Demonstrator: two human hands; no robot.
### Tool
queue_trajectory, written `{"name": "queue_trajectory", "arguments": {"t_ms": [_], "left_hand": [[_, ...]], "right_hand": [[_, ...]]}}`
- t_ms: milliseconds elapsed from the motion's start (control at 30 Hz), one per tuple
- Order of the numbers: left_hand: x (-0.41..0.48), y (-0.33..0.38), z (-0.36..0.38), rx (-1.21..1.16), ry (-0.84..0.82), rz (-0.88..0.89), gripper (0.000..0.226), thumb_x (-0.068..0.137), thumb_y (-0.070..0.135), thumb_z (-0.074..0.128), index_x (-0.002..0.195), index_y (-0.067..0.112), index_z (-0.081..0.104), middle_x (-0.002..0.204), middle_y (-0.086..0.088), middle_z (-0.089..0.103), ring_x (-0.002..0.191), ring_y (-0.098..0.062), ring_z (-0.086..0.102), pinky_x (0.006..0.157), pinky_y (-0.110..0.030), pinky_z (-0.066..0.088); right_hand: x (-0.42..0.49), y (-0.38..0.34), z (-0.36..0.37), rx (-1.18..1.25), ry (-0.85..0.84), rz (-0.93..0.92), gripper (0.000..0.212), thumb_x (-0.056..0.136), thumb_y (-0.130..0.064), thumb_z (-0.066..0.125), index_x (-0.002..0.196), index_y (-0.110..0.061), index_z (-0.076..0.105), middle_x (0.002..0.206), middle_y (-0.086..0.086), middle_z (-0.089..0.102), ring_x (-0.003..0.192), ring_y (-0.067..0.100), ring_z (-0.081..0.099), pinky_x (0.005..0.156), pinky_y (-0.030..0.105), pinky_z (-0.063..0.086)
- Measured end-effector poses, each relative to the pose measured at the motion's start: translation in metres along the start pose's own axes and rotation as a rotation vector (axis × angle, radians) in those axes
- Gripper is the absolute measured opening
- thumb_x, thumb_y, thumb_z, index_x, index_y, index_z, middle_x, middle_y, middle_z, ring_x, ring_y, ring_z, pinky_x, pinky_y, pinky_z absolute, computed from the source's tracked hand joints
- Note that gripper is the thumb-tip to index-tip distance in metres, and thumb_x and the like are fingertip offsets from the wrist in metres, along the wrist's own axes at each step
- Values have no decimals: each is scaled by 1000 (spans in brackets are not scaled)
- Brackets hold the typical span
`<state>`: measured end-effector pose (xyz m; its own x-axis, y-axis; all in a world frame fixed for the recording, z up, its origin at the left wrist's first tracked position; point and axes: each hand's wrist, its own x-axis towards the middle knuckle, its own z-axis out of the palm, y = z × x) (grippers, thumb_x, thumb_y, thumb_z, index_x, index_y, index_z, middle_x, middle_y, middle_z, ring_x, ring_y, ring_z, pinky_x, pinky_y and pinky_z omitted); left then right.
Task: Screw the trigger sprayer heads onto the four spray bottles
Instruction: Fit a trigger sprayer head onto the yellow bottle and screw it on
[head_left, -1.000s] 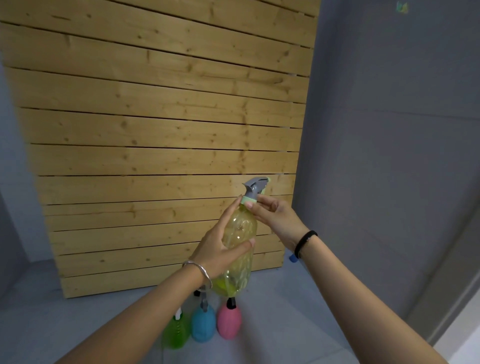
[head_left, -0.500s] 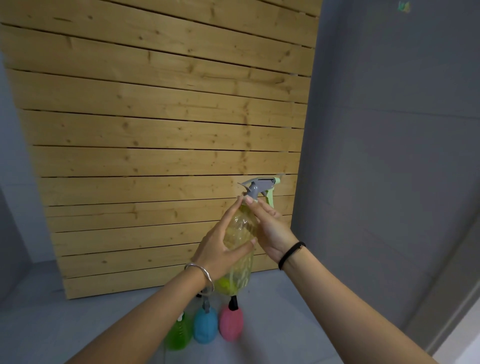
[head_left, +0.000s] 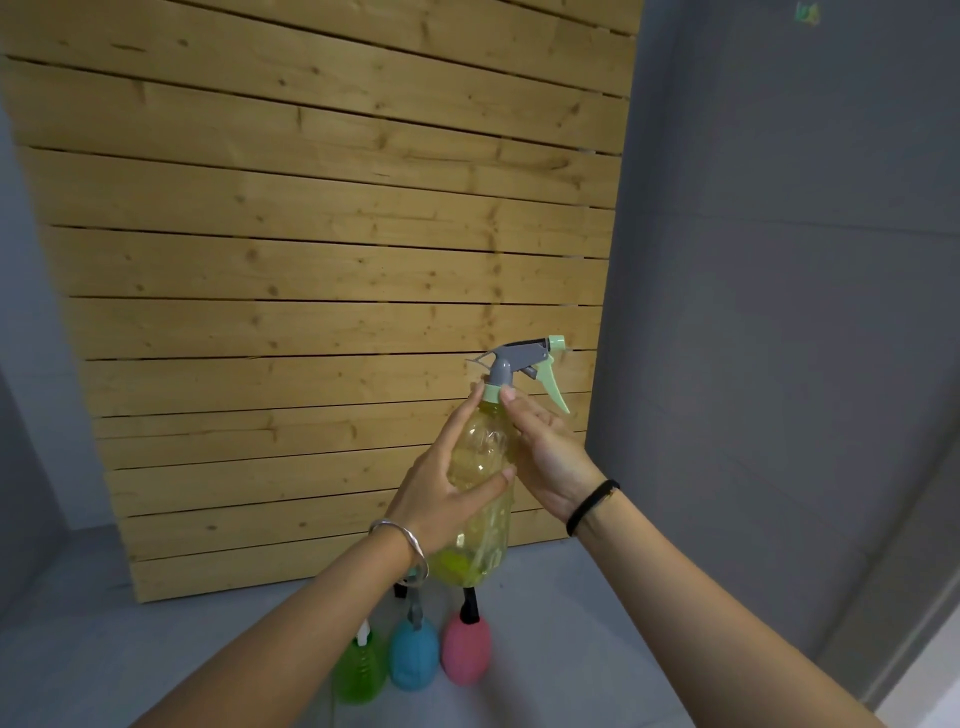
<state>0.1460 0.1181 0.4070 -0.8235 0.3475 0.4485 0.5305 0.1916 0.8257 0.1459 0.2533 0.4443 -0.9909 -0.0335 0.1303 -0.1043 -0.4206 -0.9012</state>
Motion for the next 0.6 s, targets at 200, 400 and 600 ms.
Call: {"name": "queue_trajectory", "arguments": {"t_ms": [200, 400, 600], "left_hand": [[0, -1, 2, 56, -9, -38, 80, 67, 57, 65, 129, 71, 15, 143, 30, 36, 132, 3, 38, 104, -23, 35], [1, 0, -3, -32, -23, -8, 80, 72, 51, 68, 135, 63, 20, 145, 36, 30, 133, 8, 34, 110, -33, 35], [-2, -3, -5, -16, -43, -20, 80, 70, 53, 68, 133, 65, 21, 140, 39, 34, 130, 9, 37, 111, -35, 36]], "right_hand": [[2, 6, 4, -24, 164, -44, 29, 76, -17, 75, 101, -17, 59, 94, -2, 62, 87, 11, 63, 73, 24, 56], [1, -1, 2, 51, 17, 22, 40, 90, -20, 58, 126, -5, 54, 121, 12, 63, 109, 21, 62, 95, 35, 51], [2, 2, 3, 90, 16, -1, 21, 85, -12, 64, 104, -5, 60, 85, 4, 66, 73, 11, 68, 67, 26, 58]]}}
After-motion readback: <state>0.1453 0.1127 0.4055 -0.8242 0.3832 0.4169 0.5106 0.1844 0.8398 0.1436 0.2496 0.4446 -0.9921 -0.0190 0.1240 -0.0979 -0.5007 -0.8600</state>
